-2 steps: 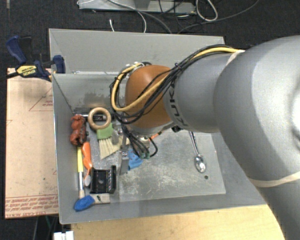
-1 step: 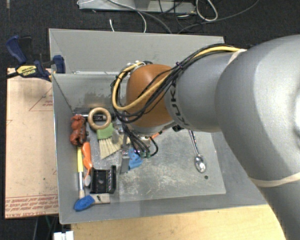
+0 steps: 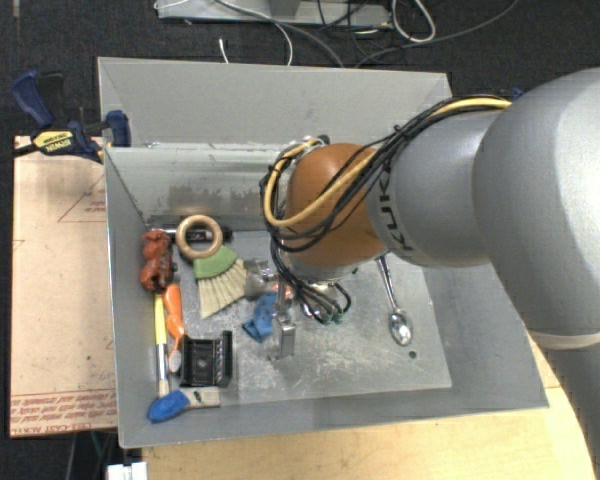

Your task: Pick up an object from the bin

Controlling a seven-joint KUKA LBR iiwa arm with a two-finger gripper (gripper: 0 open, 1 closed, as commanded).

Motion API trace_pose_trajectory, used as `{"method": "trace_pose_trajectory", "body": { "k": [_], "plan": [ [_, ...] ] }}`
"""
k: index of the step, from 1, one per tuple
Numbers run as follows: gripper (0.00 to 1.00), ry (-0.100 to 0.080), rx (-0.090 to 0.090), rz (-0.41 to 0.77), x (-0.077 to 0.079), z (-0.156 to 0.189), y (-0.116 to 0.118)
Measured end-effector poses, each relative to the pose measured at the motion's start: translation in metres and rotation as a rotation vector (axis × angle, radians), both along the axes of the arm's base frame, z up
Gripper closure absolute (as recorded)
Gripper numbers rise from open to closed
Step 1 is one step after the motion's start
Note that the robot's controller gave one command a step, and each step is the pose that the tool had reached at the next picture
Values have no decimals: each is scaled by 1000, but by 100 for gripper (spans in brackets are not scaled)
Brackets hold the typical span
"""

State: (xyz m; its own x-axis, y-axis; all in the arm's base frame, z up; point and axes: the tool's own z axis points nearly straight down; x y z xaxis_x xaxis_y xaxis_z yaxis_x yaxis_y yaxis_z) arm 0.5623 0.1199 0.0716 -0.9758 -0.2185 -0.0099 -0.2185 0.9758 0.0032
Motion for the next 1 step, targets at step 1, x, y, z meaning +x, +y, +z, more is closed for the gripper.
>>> {"method": "trace_pose_trajectory", "body": {
  "k": [1],
  "plan": [
    [100,-2,3,158,-14,0,-14]
  ]
}}
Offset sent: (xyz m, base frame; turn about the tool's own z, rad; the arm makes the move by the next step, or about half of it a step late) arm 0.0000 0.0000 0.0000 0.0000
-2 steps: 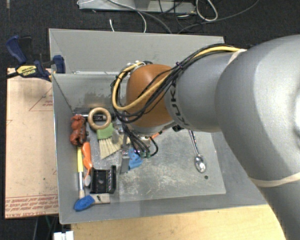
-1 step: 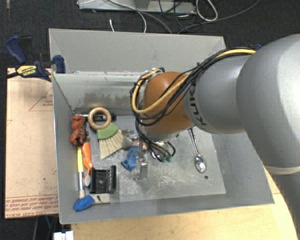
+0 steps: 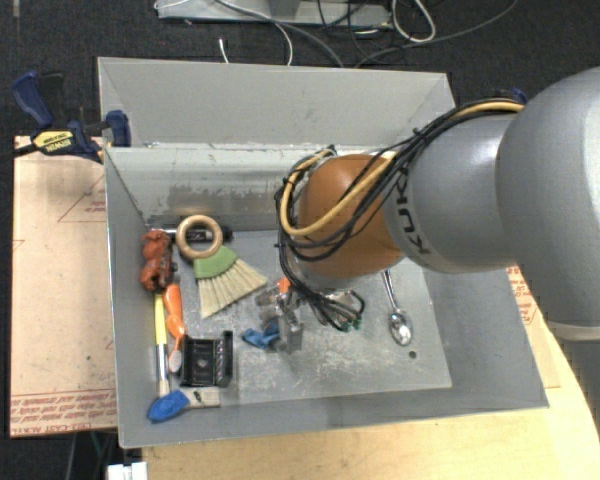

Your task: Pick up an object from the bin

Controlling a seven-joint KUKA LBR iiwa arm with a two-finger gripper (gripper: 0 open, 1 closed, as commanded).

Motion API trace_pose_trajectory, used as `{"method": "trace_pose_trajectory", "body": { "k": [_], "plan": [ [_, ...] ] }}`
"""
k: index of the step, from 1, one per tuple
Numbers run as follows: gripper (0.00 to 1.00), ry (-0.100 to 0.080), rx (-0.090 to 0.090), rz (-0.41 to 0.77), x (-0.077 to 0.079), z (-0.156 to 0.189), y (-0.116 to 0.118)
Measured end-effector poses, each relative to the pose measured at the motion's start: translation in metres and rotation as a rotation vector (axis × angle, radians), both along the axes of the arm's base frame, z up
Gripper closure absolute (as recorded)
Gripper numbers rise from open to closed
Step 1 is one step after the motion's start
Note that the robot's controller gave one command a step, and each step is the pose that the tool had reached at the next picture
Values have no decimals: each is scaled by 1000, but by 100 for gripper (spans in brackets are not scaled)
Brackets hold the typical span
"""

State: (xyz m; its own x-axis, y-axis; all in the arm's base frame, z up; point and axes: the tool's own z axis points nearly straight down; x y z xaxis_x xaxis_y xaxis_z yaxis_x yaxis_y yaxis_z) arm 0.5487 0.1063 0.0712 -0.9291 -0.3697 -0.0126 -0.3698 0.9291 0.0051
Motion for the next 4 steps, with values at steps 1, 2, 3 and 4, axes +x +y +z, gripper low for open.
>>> {"method": "trace_pose_trajectory", "body": {
  "k": [1,2,3,4],
  "plan": [
    [100,0,0,0,0,0,0],
    [100,1,0,-1,-1,18,0],
    [100,0,1,-2,0,28,1],
    [100,3,1,-2,-1,48,1]
  ]
}}
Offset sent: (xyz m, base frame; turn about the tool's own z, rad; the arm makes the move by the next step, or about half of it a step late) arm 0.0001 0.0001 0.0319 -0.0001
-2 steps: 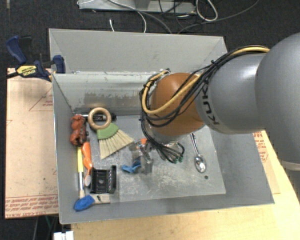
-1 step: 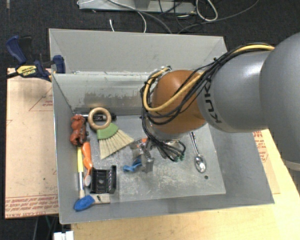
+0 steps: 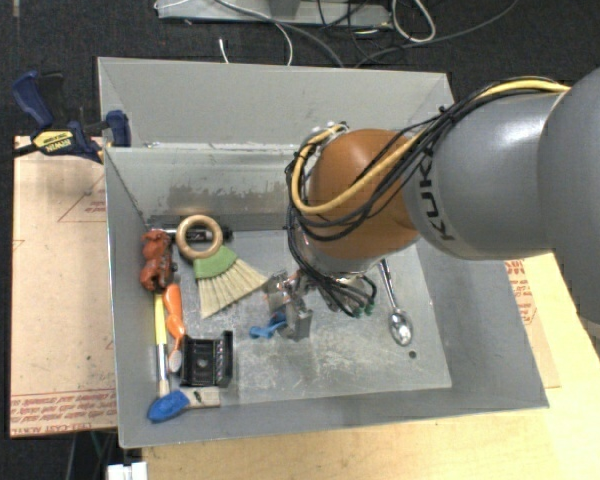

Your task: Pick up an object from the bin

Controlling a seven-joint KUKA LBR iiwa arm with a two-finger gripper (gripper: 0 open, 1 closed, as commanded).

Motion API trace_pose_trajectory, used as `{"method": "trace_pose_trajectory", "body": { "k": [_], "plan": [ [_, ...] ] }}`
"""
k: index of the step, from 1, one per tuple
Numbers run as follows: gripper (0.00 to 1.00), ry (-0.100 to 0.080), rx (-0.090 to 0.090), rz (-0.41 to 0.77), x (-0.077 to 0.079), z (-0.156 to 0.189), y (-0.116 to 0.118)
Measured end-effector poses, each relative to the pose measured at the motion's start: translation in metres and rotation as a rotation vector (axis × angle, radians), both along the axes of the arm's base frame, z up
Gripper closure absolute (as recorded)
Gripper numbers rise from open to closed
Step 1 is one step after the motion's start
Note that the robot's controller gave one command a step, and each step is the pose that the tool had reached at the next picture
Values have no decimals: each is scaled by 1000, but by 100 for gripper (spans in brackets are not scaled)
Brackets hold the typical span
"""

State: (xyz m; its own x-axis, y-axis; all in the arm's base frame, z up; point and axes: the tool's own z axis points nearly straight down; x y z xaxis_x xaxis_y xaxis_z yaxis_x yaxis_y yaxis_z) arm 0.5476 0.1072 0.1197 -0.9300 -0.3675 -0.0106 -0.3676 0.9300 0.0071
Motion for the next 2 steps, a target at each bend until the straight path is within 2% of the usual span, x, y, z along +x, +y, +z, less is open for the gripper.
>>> {"method": "trace_pose_trajectory", "body": {
  "k": [1,2],
  "plan": [
    [100,-5,2,-1,1,14,1],
    [100,1,1,-2,0,36,1]
  ]
}}
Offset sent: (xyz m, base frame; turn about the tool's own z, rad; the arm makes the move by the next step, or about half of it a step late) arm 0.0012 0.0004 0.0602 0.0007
